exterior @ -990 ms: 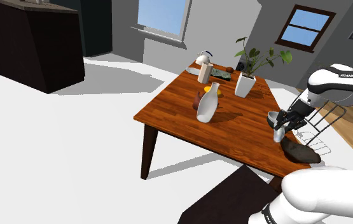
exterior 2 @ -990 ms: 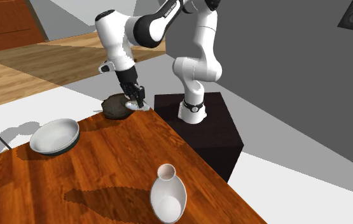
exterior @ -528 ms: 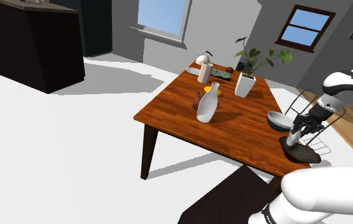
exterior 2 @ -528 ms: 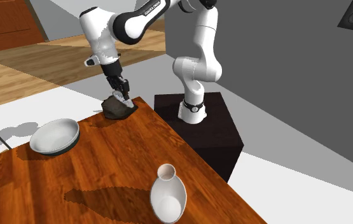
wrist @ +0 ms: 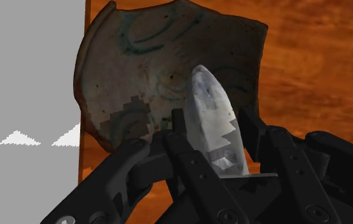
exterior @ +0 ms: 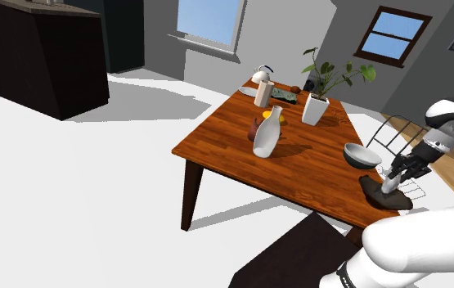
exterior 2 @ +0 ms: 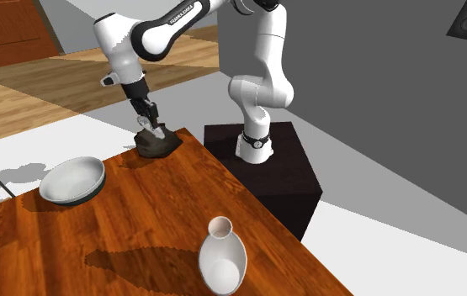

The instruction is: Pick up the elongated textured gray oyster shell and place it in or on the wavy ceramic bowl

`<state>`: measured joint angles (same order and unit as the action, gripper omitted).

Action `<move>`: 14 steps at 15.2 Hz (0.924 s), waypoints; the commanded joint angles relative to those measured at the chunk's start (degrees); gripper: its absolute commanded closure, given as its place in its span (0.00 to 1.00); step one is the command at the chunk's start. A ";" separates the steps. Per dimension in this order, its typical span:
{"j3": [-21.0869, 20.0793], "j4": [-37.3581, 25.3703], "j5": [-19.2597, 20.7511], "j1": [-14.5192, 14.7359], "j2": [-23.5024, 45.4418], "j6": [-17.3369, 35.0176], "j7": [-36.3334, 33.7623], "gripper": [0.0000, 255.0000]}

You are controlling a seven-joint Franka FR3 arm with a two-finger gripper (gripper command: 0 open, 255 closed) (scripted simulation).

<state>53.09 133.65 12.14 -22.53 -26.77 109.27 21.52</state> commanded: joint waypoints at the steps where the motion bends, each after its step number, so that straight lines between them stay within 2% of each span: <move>1: 0.86 0.96 -0.13 0.36 0.76 1.69 0.44 1.00; 8: 4.09 4.26 -0.91 1.84 3.67 7.59 2.22 1.00; 14: 4.36 4.48 -1.00 1.99 3.92 8.04 2.38 1.00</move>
<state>57.44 138.12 11.14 -20.55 -22.85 117.29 23.90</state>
